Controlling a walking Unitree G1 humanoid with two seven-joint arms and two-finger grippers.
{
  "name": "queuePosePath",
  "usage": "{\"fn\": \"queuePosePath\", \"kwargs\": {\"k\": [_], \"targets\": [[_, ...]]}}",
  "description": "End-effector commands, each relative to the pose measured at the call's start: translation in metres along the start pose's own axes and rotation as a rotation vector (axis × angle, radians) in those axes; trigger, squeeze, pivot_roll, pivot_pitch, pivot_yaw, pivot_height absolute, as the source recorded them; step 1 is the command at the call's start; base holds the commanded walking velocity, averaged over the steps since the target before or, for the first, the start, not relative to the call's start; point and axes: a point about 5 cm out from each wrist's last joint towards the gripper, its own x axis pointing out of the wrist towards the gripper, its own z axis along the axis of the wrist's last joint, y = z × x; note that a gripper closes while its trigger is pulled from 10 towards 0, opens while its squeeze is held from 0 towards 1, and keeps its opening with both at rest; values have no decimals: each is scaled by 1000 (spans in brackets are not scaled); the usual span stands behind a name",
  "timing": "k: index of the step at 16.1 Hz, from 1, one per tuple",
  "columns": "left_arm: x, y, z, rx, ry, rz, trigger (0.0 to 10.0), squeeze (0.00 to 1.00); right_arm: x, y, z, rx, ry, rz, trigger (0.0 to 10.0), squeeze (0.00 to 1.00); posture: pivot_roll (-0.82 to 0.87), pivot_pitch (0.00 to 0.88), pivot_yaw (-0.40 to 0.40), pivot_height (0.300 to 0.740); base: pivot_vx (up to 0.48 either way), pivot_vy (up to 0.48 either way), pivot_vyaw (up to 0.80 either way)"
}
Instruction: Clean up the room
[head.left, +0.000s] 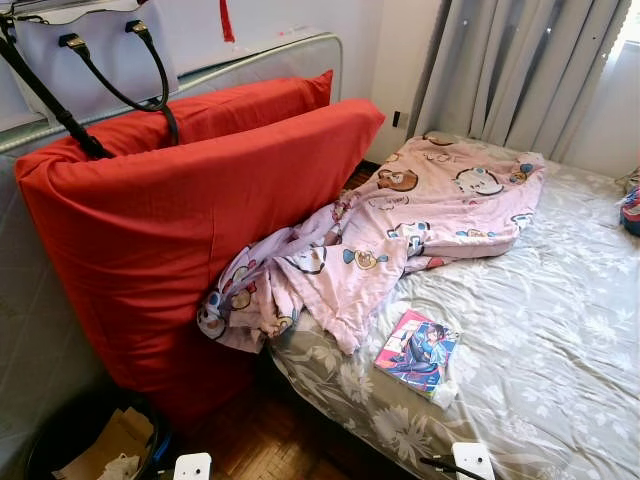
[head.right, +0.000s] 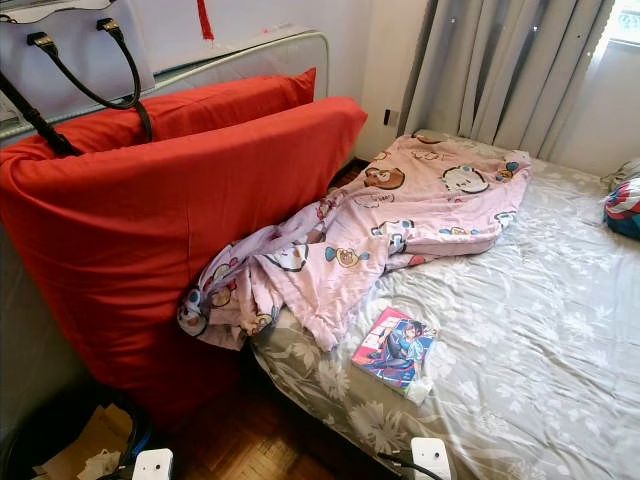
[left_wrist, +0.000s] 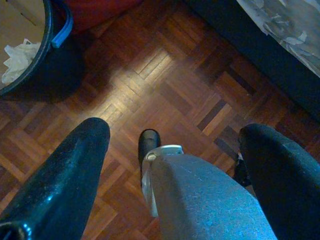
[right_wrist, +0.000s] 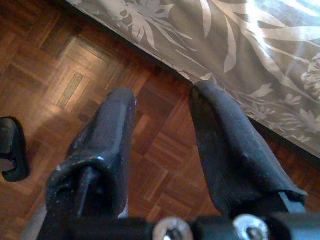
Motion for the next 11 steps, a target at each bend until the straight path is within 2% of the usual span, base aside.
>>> {"fn": "queuePosePath", "kwargs": {"k": [1, 10, 11], "targets": [[11, -9, 29, 81, 39, -16, 10000, 0, 6, 6, 47, 91, -85, 65, 10000, 0, -16, 0, -51, 740, 0, 0, 0], [11, -9, 29, 81, 39, -16, 10000, 0, 6, 6, 47, 91, -85, 65, 10000, 0, -16, 0, -51, 740, 0, 0, 0], [11, -9, 30, 94, 32, -12, 10000, 0, 6, 6, 47, 122, -98, 59, 10000, 0, -11, 0, -56, 740, 0, 0, 0]]}}
